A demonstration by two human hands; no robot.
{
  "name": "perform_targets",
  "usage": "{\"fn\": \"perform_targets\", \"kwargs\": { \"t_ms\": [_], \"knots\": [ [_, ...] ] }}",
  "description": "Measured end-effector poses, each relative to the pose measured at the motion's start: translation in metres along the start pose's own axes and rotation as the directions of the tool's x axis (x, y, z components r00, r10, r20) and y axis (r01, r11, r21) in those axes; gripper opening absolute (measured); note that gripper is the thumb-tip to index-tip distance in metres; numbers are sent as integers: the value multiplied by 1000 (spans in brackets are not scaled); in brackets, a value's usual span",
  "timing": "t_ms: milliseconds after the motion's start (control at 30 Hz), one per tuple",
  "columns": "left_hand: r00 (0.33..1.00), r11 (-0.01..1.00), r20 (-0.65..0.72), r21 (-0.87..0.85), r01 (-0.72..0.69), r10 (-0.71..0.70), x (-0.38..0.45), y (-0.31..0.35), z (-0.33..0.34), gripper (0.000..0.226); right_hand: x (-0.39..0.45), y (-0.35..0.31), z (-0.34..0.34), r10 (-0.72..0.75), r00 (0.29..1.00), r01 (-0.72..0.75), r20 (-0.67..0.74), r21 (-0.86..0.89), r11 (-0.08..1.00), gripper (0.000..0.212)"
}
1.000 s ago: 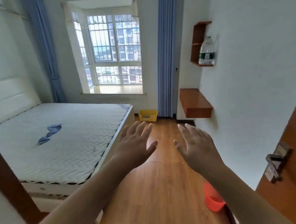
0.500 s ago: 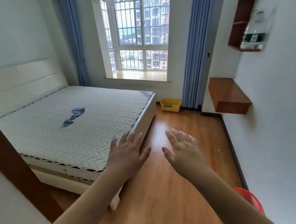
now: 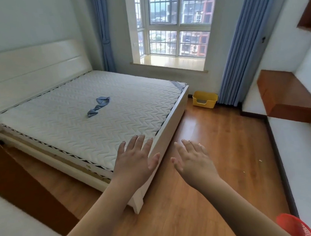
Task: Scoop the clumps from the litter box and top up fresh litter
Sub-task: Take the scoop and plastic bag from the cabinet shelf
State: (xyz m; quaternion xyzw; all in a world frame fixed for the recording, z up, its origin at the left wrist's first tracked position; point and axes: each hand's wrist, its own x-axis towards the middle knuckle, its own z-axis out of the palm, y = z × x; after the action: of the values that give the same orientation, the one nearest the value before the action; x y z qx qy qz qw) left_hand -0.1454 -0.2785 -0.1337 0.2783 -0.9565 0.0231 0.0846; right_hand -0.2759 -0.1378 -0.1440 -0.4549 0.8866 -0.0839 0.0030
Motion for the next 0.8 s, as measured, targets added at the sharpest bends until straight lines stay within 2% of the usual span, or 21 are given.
{"fn": "perform_targets", "kwargs": {
  "t_ms": [233, 367, 433, 600, 733, 800],
  "knots": [
    [979, 983, 89, 18, 182, -182, 55, -32, 32, 87, 93, -6, 21, -158, 987, 157, 27, 27, 987, 60],
    [945, 952, 127, 91, 292, -302, 90, -47, 44, 67, 155, -5, 40, -275, 960, 269, 62, 89, 959, 64],
    [922, 927, 121, 125, 352, -367, 106, -51, 48, 69, 183, -4, 44, -339, 938, 332, 72, 92, 939, 64],
    [837, 846, 135, 143, 513, -530, 129, -60, 55, 68, 245, -6, 48, -507, 857, 497, 93, 114, 860, 62],
    [740, 751, 130, 140, 645, -660, 122, -73, 61, 79, 272, -26, 55, -617, 779, 602, 114, 140, 786, 61],
    [684, 696, 132, 148, 702, -718, 110, -83, 62, 74, 279, -43, 59, -667, 734, 650, 128, 156, 744, 61]
  ]
}}
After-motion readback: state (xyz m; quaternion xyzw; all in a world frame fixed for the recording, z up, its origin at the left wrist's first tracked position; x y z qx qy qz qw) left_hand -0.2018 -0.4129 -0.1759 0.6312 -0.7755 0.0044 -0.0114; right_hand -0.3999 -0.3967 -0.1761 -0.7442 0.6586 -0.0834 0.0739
